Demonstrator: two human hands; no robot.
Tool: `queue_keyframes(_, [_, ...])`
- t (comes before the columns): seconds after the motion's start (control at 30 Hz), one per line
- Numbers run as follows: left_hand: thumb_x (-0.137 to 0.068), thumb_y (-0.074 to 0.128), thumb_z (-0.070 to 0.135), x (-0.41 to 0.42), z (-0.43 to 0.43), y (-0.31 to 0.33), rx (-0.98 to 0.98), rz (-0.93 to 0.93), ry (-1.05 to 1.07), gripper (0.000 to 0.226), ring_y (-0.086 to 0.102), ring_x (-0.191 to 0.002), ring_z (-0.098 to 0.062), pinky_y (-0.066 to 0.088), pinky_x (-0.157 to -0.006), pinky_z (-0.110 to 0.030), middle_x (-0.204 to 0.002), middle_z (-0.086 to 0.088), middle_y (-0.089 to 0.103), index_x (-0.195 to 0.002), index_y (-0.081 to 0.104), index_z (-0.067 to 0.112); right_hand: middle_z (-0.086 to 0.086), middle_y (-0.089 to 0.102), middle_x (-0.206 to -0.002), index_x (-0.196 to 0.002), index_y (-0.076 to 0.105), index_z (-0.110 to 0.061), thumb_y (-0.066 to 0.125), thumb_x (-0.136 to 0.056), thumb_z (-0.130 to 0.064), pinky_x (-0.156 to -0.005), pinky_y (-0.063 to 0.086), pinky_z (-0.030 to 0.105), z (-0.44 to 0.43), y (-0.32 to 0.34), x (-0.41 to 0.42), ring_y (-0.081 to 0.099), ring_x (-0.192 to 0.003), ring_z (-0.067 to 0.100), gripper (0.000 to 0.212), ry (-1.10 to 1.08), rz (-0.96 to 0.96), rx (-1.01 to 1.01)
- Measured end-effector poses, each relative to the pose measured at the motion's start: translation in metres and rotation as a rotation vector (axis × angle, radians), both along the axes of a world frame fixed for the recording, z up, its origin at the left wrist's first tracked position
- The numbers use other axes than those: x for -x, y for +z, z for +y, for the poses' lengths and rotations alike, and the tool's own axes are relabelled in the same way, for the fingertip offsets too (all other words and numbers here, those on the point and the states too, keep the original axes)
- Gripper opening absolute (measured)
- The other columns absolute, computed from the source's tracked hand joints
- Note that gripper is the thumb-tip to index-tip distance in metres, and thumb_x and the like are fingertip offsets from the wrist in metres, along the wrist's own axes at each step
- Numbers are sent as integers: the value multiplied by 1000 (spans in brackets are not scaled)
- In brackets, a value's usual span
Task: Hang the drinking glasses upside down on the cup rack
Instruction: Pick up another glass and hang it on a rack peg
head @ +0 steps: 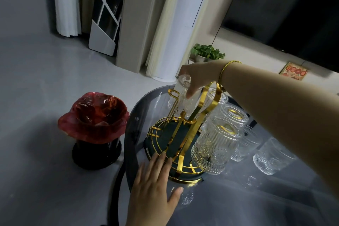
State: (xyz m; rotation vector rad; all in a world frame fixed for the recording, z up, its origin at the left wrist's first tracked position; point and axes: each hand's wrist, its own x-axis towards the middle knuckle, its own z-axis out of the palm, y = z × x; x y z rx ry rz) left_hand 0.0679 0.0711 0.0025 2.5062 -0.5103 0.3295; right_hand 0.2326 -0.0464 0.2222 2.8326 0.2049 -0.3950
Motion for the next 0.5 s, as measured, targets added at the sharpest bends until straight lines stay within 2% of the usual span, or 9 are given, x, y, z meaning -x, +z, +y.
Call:
queue_keyframes(0.1, [-68, 33, 56, -1, -1, -1, -15, -36, 16, 64, 62, -102, -26, 18, -99, -31, -114, -4, 66, -106, 64, 15, 7, 46, -131, -129, 28, -17, 74, -59, -39, -92, 43, 40, -1, -7, -2, 47, -111, 27, 87, 4, 20, 35])
queue_keyframes(0.17, [-68, 41, 56, -2, 0, -4, -13, -68, 22, 61, 62, -103, -26, 13, -101, -29, -115, -4, 65, -107, 64, 15, 8, 48, -128, -128, 28, -17, 74, -58, -39, -92, 43, 41, -2, -7, -3, 48, -109, 27, 87, 9, 22, 46])
queue_keyframes(0.23, [-64, 63, 56, -3, -1, -8, -16, -116, 36, 60, 61, -104, -25, 8, -102, -27, -116, -4, 65, -108, 63, 15, 9, 49, -127, -128, 28, -17, 74, -58, -39, -94, 43, 45, -2, -8, -3, 49, -108, 29, 87, 16, 25, 47])
queue_keyframes(0.27, [-58, 71, 56, -3, -2, -10, -31, -129, 37, 65, 61, -104, -25, 14, -102, -29, -115, -4, 65, -108, 63, 15, 9, 49, -127, -128, 27, -18, 75, -58, -39, -95, 42, 46, -2, -8, -3, 49, -109, 29, 87, 16, 23, 46])
queue_keyframes(0.33, [-48, 78, 58, -3, -3, -9, -64, -122, 32, 72, 62, -103, -23, 36, -95, -35, -114, -3, 66, -107, 64, 17, 10, 48, -129, -129, 26, -18, 74, -59, -37, -96, 42, 48, -2, -9, -3, 49, -110, 30, 87, 8, 20, 40])
queue_keyframes(0.37, [-46, 78, 59, -3, -3, -7, -75, -107, 29, 74, 62, -103, -21, 49, -84, -36, -114, -2, 66, -106, 65, 18, 10, 47, -130, -129, 26, -18, 74, -60, -37, -96, 41, 48, -2, -9, -4, 48, -111, 30, 87, 3, 18, 33])
queue_keyframes(0.4, [-44, 78, 59, -2, -2, -5, -78, -96, 25, 75, 62, -102, -21, 54, -75, -40, -113, -1, 66, -106, 65, 18, 10, 47, -130, -130, 26, -18, 74, -60, -36, -96, 41, 47, -2, -9, -4, 48, -111, 30, 86, -1, 16, 26])
queue_keyframes(0.43, [-44, 78, 59, -3, -2, -5, -75, -93, 20, 75, 62, -102, -21, 53, -75, -40, -113, -1, 66, -106, 65, 18, 10, 47, -130, -130, 26, -18, 74, -61, -35, -96, 41, 47, -2, -9, -5, 48, -110, 30, 85, -1, 14, 23])
queue_keyframes(0.5, [-46, 78, 58, -3, -1, -7, -69, -112, 15, 74, 62, -103, -22, 38, -92, -37, -114, -2, 66, -106, 64, 18, 10, 48, -130, -130, 26, -17, 73, -62, -34, -96, 41, 45, -2, -9, -5, 49, -110, 29, 85, 0, 12, 23])
